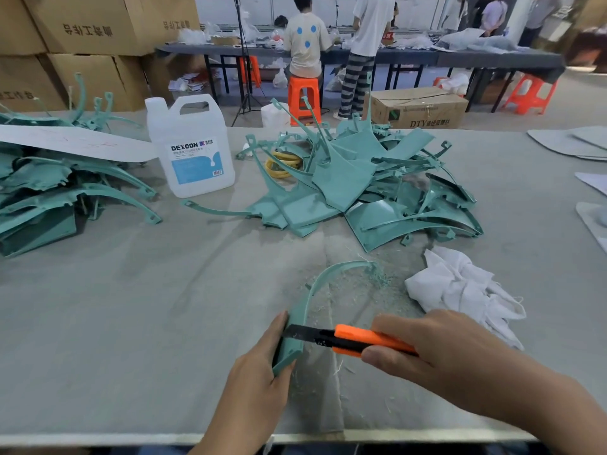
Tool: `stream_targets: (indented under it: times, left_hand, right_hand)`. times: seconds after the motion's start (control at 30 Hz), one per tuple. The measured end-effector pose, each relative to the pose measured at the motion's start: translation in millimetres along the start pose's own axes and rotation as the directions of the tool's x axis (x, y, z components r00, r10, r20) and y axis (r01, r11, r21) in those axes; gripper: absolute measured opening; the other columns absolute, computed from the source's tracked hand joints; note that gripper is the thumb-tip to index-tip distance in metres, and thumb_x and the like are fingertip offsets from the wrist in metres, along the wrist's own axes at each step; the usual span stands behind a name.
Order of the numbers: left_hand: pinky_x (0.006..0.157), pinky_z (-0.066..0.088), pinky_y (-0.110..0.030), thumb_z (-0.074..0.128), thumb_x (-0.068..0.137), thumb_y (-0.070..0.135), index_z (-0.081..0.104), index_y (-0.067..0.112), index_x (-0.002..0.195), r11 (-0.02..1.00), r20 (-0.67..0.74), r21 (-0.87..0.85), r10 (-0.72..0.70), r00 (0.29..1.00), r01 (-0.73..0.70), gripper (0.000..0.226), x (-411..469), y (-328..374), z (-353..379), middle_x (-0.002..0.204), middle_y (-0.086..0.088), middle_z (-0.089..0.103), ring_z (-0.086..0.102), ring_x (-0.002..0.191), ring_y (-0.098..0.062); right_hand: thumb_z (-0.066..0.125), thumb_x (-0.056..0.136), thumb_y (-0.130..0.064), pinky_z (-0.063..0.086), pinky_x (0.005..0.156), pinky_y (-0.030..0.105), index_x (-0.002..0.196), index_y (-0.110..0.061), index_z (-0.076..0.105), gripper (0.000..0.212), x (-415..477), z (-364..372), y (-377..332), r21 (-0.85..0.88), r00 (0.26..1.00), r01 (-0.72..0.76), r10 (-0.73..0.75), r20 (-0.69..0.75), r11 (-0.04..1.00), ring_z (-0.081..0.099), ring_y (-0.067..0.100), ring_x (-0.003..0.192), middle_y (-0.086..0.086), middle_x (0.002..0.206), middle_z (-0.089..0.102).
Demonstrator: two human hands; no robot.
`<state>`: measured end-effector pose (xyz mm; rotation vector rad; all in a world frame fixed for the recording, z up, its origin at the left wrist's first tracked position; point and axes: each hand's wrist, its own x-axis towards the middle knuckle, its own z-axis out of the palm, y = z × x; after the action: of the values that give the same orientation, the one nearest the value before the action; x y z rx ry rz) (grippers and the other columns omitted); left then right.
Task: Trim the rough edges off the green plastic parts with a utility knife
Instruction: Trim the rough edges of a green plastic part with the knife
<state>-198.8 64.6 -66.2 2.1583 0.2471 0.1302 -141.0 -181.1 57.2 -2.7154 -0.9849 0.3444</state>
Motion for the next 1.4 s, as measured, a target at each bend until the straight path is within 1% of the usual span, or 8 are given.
stream_targets:
  times: [0.2,0.43,0.57,0.7,0.83,1.1,1.27,1.4]
  left_hand:
    - [0.114,0.029,-0.012,0.061,0.097,0.023,0.032,0.048,0.150,0.998,0.002,0.055,0.024,1.000,-0.025,0.066,-4.5,2.0,3.8,0.145,0.035,0.035,0.037,0.135,0.010]
    - [0.095,0.029,0.004,0.060,0.099,0.030,0.031,0.049,0.150,1.000,-0.016,0.010,0.006,1.000,-0.006,0.062,-1.5,-1.2,3.6,0.130,0.049,0.036,0.046,0.121,0.017]
    - [0.080,0.030,0.009,0.061,0.098,0.029,0.035,0.052,0.147,1.000,-0.021,-0.020,-0.013,1.000,0.012,0.061,-0.5,-4.1,5.6,0.112,0.058,0.038,0.040,0.093,0.039]
    - [0.080,0.038,0.004,0.061,0.098,0.030,0.041,0.048,0.148,0.999,-0.051,-0.047,-0.023,0.998,0.021,0.056,2.0,-6.9,4.3,0.124,0.035,0.059,0.058,0.104,0.016]
    - [0.085,0.040,0.000,0.056,0.092,0.047,0.049,0.045,0.144,0.990,-0.065,-0.133,-0.056,0.996,0.047,0.052,3.4,-3.7,1.8,0.129,0.021,0.064,0.060,0.114,0.005]
    - [0.081,0.036,0.004,0.049,0.090,0.053,0.047,0.041,0.146,0.988,-0.050,-0.153,-0.034,0.998,0.026,0.057,2.3,6.8,-4.4,0.132,0.021,0.062,0.051,0.106,0.023]
    - [0.086,0.038,0.001,0.049,0.087,0.054,0.051,0.040,0.144,0.987,-0.059,-0.158,-0.045,0.997,0.036,0.058,3.1,4.9,-2.5,0.130,0.017,0.066,0.059,0.119,0.000]
    - [0.074,0.041,-0.003,0.051,0.083,0.057,0.070,0.036,0.119,0.973,-0.112,-0.227,-0.072,0.991,0.045,0.045,4.7,6.1,-7.6,0.095,0.022,0.074,0.063,0.094,0.005]
  right_hand:
    - [0.008,0.084,-0.084,0.038,0.051,0.026,0.091,-0.037,0.040,0.057,32.6,11.4,37.9,-0.162,0.978,-0.111,0.079,-0.191,0.980,0.050,0.006,0.054,-0.010,0.061,0.051]
    - [0.027,0.101,-0.065,0.041,0.059,0.031,0.097,-0.028,0.056,0.048,59.6,33.7,117.9,-0.363,0.848,-0.525,0.434,-0.305,0.770,0.062,0.019,0.073,-0.008,0.072,0.048]
    - [0.025,0.101,-0.063,0.037,0.053,0.034,0.085,-0.024,0.045,0.046,59.8,32.9,96.4,-0.181,0.818,-0.520,0.427,-0.386,0.834,0.050,0.018,0.058,-0.006,0.066,0.049]
    - [0.023,0.092,-0.075,0.043,0.050,0.029,0.085,-0.032,0.046,0.049,41.8,44.0,37.2,0.251,0.904,-0.236,0.307,-0.297,0.939,0.058,0.009,0.056,-0.003,0.064,0.061]
    - [0.012,0.083,-0.090,0.042,0.049,0.025,0.093,-0.041,0.045,0.060,36.4,75.9,5.8,0.283,0.978,-0.067,0.120,-0.171,0.957,0.060,0.010,0.060,-0.013,0.082,0.065]
    - [0.024,0.104,-0.058,0.038,0.061,0.033,0.093,-0.016,0.050,0.051,77.0,55.3,106.9,-0.155,0.735,-0.646,0.554,-0.390,0.747,0.063,0.027,0.080,0.004,0.091,0.063]
    - [0.023,0.096,-0.068,0.035,0.052,0.030,0.083,-0.031,0.044,0.045,64.0,67.5,61.0,0.259,0.817,-0.338,0.419,-0.396,0.905,0.053,0.010,0.058,-0.006,0.065,0.056]
    - [0.010,0.090,-0.076,0.029,0.047,0.025,0.086,-0.036,0.041,0.051,73.0,90.6,23.0,0.156,0.898,-0.176,0.224,-0.380,0.972,0.046,0.009,0.049,-0.009,0.060,0.050]
